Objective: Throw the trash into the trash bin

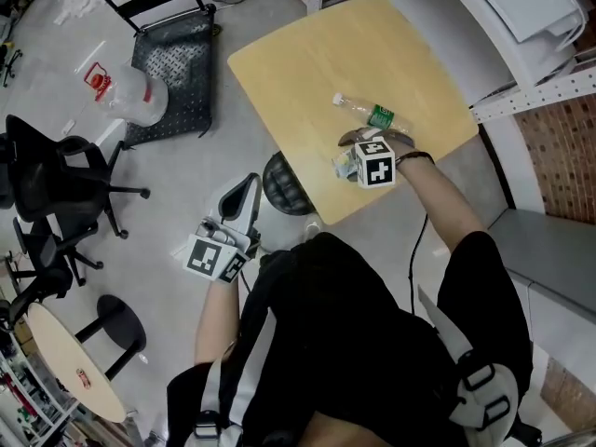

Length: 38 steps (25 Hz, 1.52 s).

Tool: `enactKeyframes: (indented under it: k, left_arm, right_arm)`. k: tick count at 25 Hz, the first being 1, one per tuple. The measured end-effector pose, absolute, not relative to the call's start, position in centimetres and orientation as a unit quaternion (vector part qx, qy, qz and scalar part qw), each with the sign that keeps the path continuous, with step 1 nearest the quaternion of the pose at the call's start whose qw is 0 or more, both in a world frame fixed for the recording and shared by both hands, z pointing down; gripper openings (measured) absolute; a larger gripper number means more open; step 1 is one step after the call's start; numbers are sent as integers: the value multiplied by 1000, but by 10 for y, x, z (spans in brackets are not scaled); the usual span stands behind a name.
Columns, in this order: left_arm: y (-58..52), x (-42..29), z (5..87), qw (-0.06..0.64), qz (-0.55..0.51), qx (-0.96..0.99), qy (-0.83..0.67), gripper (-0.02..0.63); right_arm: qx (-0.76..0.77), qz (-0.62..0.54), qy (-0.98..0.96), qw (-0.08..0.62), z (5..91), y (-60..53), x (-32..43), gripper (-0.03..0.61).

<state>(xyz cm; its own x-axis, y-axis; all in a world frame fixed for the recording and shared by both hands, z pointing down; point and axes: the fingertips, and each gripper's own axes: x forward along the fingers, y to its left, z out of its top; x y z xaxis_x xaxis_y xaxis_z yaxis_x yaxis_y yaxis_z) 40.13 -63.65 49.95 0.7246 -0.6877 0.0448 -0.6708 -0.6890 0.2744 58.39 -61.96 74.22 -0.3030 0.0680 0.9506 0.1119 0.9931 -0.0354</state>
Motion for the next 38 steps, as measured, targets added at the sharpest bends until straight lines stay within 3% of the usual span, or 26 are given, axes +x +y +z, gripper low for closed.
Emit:
enactKeyframes:
  k: [10, 18, 24, 26, 29, 33, 38]
  left_arm:
    - [-644, 378, 481, 137, -40, 904, -403, 2]
    - [-646, 370, 476, 140, -45, 901, -408, 2]
    - [-644, 364, 479, 145, -45, 902, -404, 2]
    - [-643, 361, 478, 145, -47, 904, -400, 2]
    - [-642, 354, 476, 145, -52, 905, -396, 2]
    - [-643, 343, 468, 144, -64, 906, -392, 2]
    - [-644, 328, 454, 133, -72, 909, -388, 2]
  right_arm:
    - [-125, -19, -766, 630, 780, -609, 584, 360]
    - [-106, -13, -777, 621, 783, -610, 583, 294]
    - [-47, -8, -799, 600, 773, -621, 578, 205]
    - [-10, 2, -809, 588, 764, -629, 576, 130]
    - [51, 13, -824, 565, 748, -643, 572, 77]
    - [123, 14, -836, 535, 727, -659, 567, 67]
    - [255, 8, -868, 425, 655, -692, 549, 67]
